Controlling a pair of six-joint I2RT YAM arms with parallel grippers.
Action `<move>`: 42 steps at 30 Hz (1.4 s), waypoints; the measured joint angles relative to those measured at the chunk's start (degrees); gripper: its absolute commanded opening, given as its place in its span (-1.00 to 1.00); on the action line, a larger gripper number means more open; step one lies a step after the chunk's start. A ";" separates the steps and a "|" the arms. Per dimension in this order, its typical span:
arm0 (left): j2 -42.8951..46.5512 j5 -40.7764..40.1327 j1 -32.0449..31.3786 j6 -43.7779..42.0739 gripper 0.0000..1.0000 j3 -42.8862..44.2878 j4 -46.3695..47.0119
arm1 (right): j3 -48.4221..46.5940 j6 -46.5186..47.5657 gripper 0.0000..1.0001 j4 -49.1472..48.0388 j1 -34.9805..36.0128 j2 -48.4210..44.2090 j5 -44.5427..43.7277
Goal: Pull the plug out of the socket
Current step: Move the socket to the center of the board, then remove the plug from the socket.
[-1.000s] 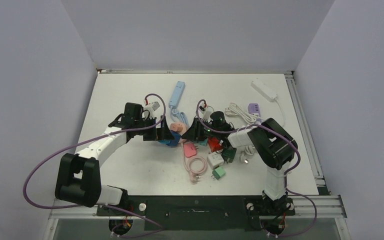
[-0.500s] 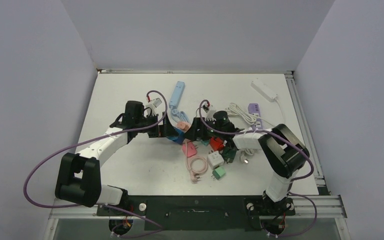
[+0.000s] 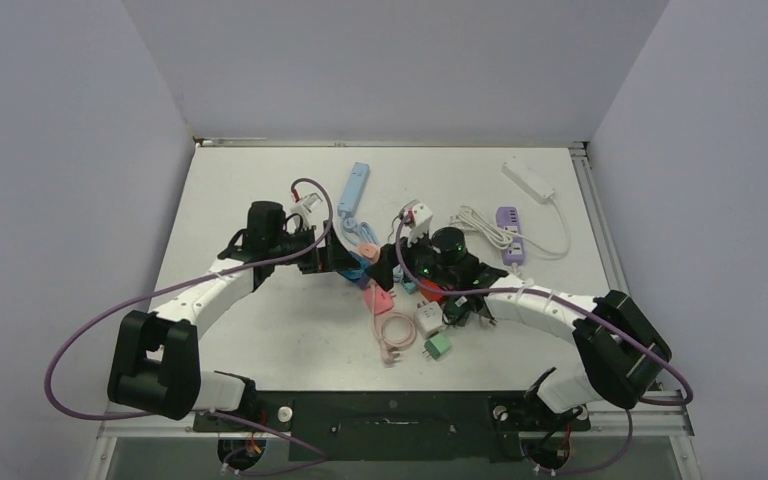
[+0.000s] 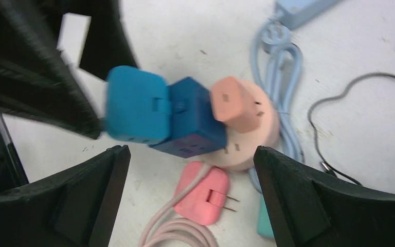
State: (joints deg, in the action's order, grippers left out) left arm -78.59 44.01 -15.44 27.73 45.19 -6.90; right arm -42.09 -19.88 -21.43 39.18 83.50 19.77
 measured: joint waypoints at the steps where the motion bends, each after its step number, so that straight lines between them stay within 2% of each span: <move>1: 0.46 0.07 0.04 0.31 0.92 -0.20 0.48 | 0.00 2.12 0.95 0.13 2.21 -0.94 -1.51; 3: 1.14 0.42 0.17 0.81 0.93 -0.48 1.31 | 0.09 5.95 0.91 -0.28 6.95 -2.49 -4.20; 5: 1.33 0.94 0.31 1.66 0.92 -0.57 2.54 | 0.63 9.01 0.79 -2.05 11.13 -3.43 -5.88; 10: 1.33 1.53 0.66 2.71 0.92 -0.66 4.17 | 1.51 13.79 0.66 -5.27 14.40 -3.15 -10.82; 23: 3.67 1.66 4.07 4.74 0.92 -1.95 7.48 | 0.90 17.44 0.37 -8.98 16.41 4.83 -16.61; 29: 4.17 0.94 5.53 5.40 0.92 -2.51 8.41 | -1.77 17.51 0.36 -9.84 17.20 7.82 -17.31; 34: 7.65 -3.08 9.46 5.29 0.92 -3.21 7.08 | -4.55 16.96 0.27 -9.81 17.77 10.29 -18.80; 42: 11.69 -12.22 14.16 2.82 0.92 -3.04 0.33 | -10.60 16.22 -0.04 -7.54 17.88 13.94 -20.65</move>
State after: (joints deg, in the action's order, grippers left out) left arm -66.89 31.79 -1.28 30.55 42.15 -6.57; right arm -52.69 -3.66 -28.97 57.06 97.45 -0.89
